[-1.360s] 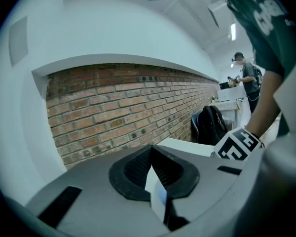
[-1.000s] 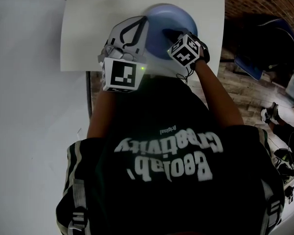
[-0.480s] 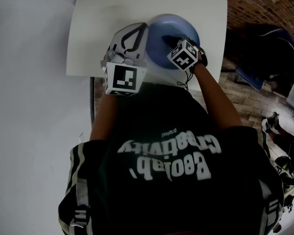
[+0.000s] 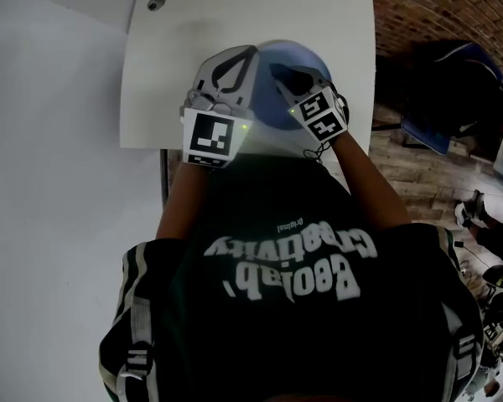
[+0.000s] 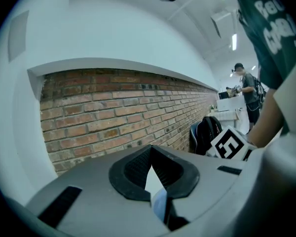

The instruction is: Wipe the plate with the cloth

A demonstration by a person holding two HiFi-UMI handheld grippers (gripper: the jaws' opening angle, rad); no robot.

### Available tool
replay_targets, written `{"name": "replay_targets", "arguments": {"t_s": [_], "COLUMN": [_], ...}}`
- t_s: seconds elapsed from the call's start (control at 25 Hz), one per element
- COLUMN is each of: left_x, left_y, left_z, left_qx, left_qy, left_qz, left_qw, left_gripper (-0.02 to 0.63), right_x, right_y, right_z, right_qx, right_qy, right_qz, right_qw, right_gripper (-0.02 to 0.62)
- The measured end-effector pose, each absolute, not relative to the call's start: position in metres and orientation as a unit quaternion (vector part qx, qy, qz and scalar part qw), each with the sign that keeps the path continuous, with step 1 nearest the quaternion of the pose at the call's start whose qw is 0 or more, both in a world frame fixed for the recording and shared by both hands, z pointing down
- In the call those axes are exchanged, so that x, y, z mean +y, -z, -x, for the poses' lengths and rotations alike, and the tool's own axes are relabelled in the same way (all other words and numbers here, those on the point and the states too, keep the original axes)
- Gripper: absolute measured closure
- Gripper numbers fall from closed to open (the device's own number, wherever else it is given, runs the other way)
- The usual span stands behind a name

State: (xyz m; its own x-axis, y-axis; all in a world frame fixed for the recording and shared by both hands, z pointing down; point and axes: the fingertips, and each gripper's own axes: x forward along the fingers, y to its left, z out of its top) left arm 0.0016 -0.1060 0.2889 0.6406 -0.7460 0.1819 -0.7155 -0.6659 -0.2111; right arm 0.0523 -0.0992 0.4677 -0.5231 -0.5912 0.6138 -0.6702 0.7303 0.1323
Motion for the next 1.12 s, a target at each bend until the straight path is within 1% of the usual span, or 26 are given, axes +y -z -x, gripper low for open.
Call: {"name": "replay_targets", "arguments": {"t_s": [0.2, 0.44, 0.64, 0.8, 1.12], "left_x": [-0.112, -0.1, -0.099, -0.099, -0.092], "left_y": [-0.275, -0.262, -0.258, -0.263, -0.263], "left_z": [-0.005, -0.013, -0.014, -0.023, -0.019], "left_qx": [0.413, 0.403, 0.402, 0.389, 0.381], "left_qy": [0.121, 0.125, 0.115, 0.118, 0.114], "left_qz": [0.9, 0.899, 0.903, 0.908, 0.912], "left_qw": [0.075, 0.114, 0.102, 0.104, 0.104], "left_gripper": [0.603, 0.603, 0.603, 0.603, 0.603], "right_x": [-0.104, -0.097, -0.091, -0.087, -0.075], "right_y": [-0.409, -0.35, -0.323, -0.313, -0.303], "right_z": [-0.064, -0.077, -0.079, -0.087, -0.075], "right_qx": [-0.881, -0.88, -0.885, -0.88, -0.872], "right_qy": [-0.041, -0.025, -0.007, 0.021, 0.065], "right_qz": [-0.396, -0.439, -0.448, -0.459, -0.468], "right_qw": [0.253, 0.178, 0.128, 0.116, 0.128], "right_gripper": [0.495, 0.495, 0.495, 0.495, 0.497]}}
